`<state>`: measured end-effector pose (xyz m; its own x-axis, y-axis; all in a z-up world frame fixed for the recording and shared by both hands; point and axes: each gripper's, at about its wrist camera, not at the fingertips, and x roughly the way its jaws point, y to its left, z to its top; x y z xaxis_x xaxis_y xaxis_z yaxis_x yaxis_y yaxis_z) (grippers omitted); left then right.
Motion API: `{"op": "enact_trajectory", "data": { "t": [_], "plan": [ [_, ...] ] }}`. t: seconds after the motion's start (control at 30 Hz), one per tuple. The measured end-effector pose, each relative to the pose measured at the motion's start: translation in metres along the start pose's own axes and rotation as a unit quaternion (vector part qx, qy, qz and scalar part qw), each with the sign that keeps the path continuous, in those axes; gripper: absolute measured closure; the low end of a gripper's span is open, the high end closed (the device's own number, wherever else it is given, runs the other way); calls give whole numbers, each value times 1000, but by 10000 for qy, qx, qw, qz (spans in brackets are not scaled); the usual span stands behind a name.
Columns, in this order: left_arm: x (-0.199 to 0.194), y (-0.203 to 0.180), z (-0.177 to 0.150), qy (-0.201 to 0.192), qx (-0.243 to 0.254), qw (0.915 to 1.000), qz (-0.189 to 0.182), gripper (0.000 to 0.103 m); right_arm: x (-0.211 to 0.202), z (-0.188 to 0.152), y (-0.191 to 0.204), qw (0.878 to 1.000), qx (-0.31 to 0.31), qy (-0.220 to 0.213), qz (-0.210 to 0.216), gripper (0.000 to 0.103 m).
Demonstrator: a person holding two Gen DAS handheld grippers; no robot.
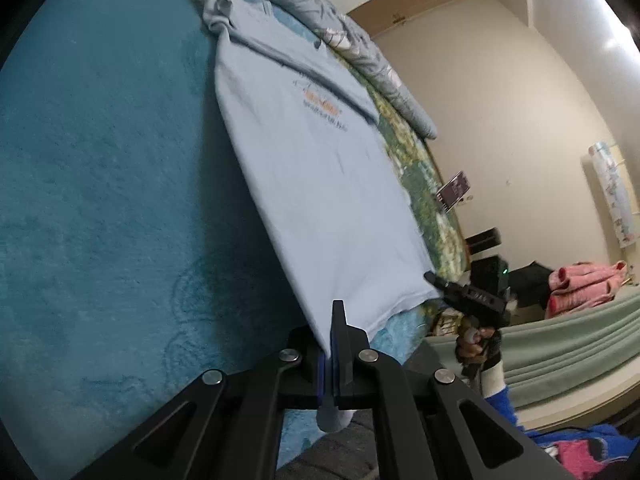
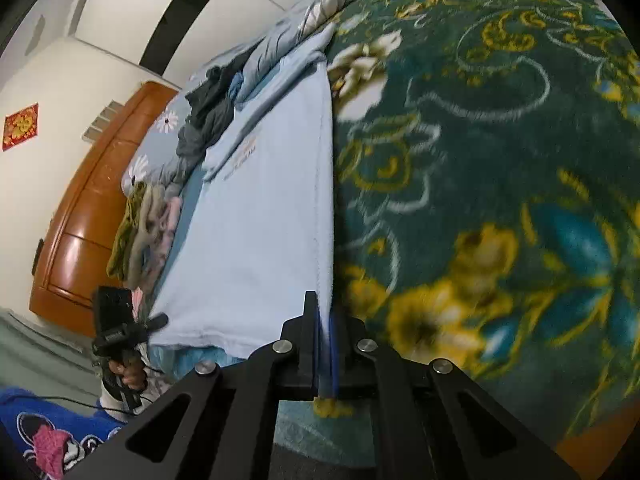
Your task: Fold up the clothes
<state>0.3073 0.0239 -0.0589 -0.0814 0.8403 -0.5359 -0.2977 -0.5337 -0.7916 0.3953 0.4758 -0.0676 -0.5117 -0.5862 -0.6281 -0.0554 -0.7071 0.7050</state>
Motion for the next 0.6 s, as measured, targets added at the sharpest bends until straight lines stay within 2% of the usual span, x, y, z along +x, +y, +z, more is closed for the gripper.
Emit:
{"op": "enact_trajectory", "data": {
  "t": [0.13, 0.33, 0.47, 0.6],
  "plan": [
    [-10, -12, 31, -362, 253, 9983, -376, 101, -14, 22, 18, 9983, -92, -417, 390, 99],
    [-20, -26, 87, -891, 806, 9915, -491, 101, -36, 63, 47, 9887, -256, -1110, 973, 99],
    [-28, -15, 126, -1127, 946, 9878, -520, 100, -24, 101, 56, 9863, -160, -1301, 1003, 99],
    [-28, 10, 163, -1225, 772, 9885, -436, 100, 3, 148, 54, 9863, 68, -1355, 938, 99]
  ]
}}
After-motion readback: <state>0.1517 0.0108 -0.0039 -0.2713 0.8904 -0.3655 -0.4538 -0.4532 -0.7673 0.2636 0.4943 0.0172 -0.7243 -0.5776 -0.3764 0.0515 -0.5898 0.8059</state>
